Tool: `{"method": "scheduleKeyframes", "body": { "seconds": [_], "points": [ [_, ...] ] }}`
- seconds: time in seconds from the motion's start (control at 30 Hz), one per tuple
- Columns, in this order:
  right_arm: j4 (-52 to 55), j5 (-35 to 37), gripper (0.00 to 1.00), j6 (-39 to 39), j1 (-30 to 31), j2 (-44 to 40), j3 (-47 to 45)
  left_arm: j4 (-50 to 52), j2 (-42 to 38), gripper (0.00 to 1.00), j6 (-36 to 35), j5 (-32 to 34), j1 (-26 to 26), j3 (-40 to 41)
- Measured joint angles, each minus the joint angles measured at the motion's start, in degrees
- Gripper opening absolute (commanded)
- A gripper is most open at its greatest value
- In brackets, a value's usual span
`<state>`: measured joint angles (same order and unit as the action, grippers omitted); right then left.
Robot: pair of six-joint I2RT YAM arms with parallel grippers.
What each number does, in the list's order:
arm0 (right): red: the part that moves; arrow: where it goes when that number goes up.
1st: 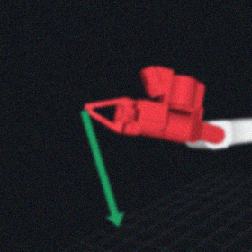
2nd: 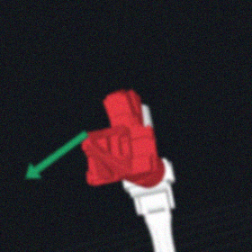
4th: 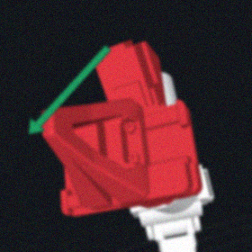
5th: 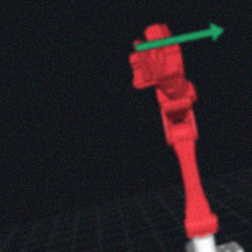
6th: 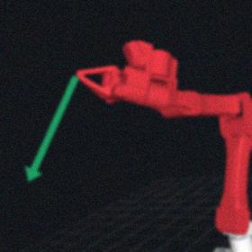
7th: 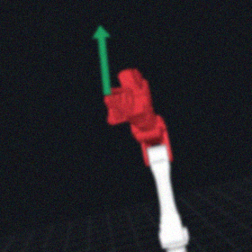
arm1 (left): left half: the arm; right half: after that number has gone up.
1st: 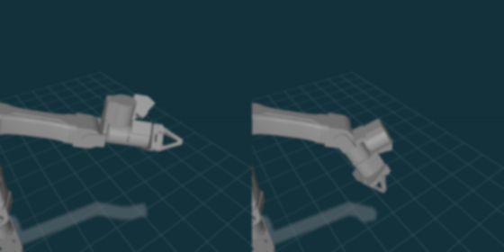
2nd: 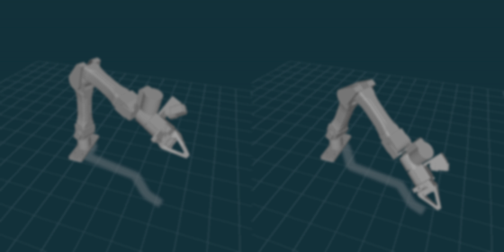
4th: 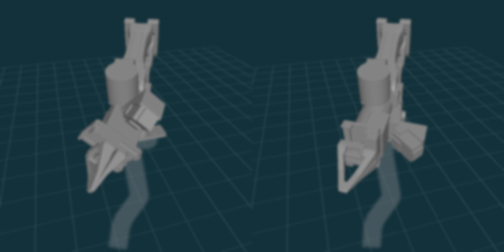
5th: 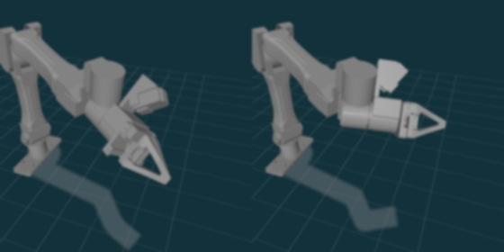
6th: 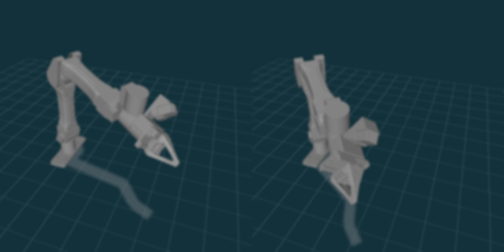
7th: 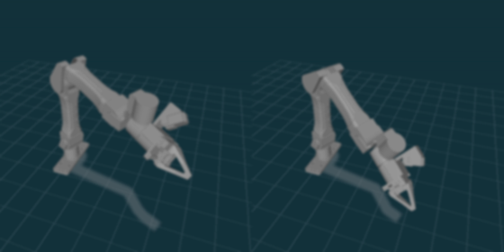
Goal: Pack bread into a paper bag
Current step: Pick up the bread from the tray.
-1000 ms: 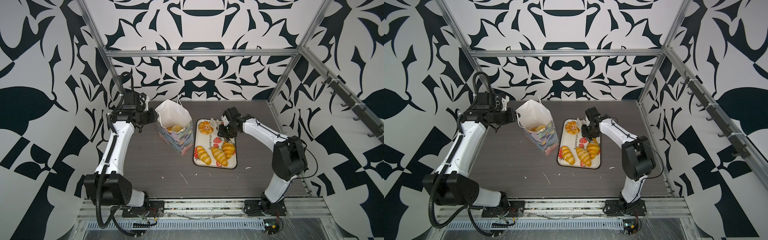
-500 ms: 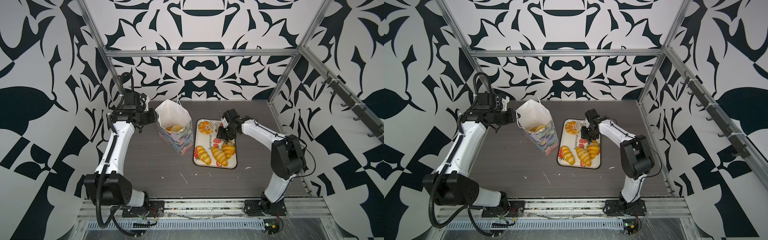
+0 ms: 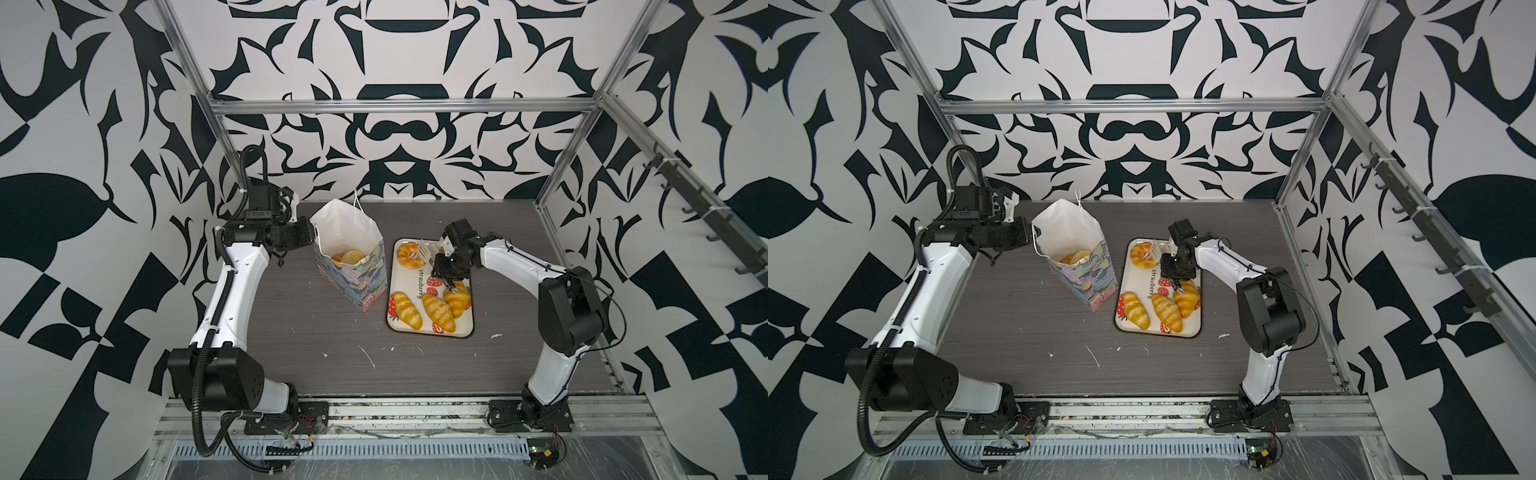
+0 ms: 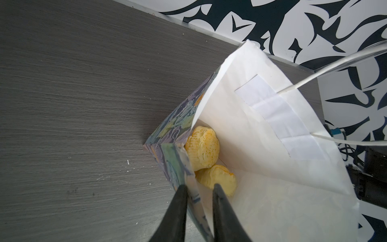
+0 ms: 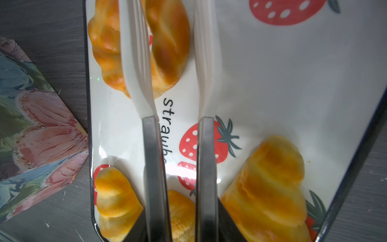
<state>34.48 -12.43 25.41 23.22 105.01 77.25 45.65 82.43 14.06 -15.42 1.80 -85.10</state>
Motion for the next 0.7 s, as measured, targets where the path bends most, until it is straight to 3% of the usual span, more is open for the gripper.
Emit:
{"method": "scheduleKeyframes", "body": {
  "seconds": [0.4,0.7],
  "points": [
    [-0.2,-0.2,0.25,0.0,0.0,0.7,0.4,0.0,0.0,0.25,0.0,0.0,0.0,0.0],
    [0.3,-0.2,0.23,-0.1,0.0,-1.3,0.4,0.0,0.0,0.25,0.0,0.0,0.0,0.0]
  ]
}}
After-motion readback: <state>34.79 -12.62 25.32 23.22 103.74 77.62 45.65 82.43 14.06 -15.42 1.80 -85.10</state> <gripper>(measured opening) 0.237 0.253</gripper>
